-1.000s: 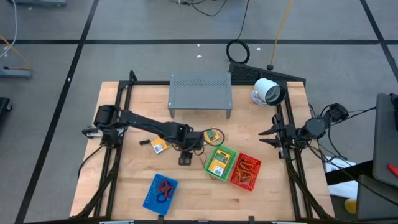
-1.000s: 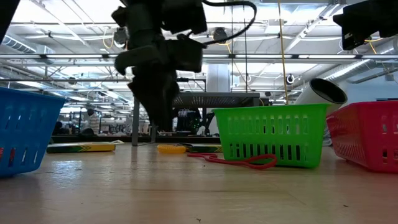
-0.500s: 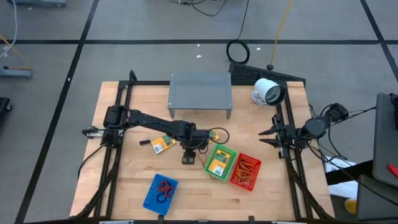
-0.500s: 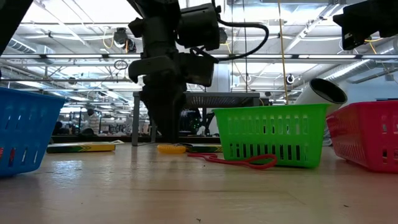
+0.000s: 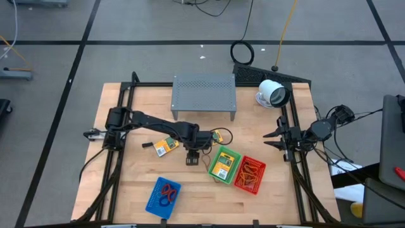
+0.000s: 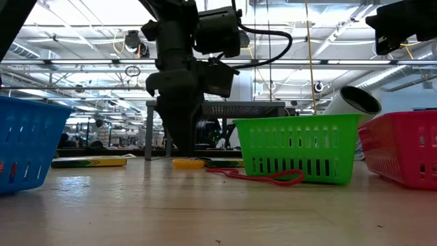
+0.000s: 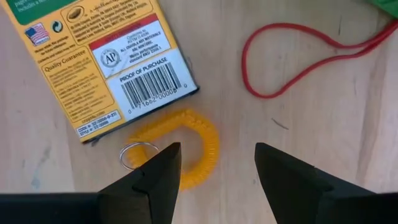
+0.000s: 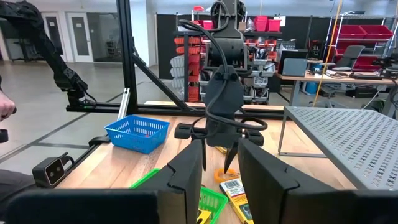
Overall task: Pick & Place Office Desk Supplies
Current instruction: Put the yellow spring rubberband band into the blue bin
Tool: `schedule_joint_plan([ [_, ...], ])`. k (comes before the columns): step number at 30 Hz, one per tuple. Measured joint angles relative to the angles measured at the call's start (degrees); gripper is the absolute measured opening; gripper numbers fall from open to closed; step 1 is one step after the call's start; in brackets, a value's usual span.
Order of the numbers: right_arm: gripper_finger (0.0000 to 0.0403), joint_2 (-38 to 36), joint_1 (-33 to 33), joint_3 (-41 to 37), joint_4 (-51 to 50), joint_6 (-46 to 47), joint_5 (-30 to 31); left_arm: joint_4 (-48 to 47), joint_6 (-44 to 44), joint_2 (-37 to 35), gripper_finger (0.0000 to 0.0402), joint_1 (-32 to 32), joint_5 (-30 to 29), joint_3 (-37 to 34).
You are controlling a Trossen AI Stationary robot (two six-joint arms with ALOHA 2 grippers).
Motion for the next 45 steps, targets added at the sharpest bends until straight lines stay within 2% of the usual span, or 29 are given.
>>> schedule_joint_plan([
  [13,0.0094,-0.01,0.02,0.00,0.02,-0.01,0.02,2.87,-0.45,2.80,0.0214,-0.09,0.42,-0.02],
  [16,0.0094,-0.01,0.00,0.00,0.03,-0.01,0.02,3.01,-2.82,2.80,0.0207,-0.51,-1.14,-0.02],
  [20,0.0096,0.01,-0.01,-0.01,0.02,-0.01,0.02,3.18,-7.51,2.86,0.0164,-1.68,-6.49,-0.02],
  [26,0.0094,-0.01,-0.01,0.00,0.00,0.01,0.02,3.27,-11.80,2.91,0.0042,-3.09,-9.51,-0.04],
  [28,0.0096,0.01,0.00,-0.01,0.00,0.00,0.01,3.16,-12.40,2.91,0.0017,-3.53,-9.51,-0.04],
  [38,0.0096,0.00,0.00,-0.01,0.00,-0.01,0.02,-0.48,-15.81,1.76,0.0007,-5.46,-7.34,-0.13],
  [45,0.0094,0.01,-0.01,0.00,0.00,-0.01,0.00,-4.68,-19.96,-2.76,0.0004,-7.77,-7.44,-0.15],
])
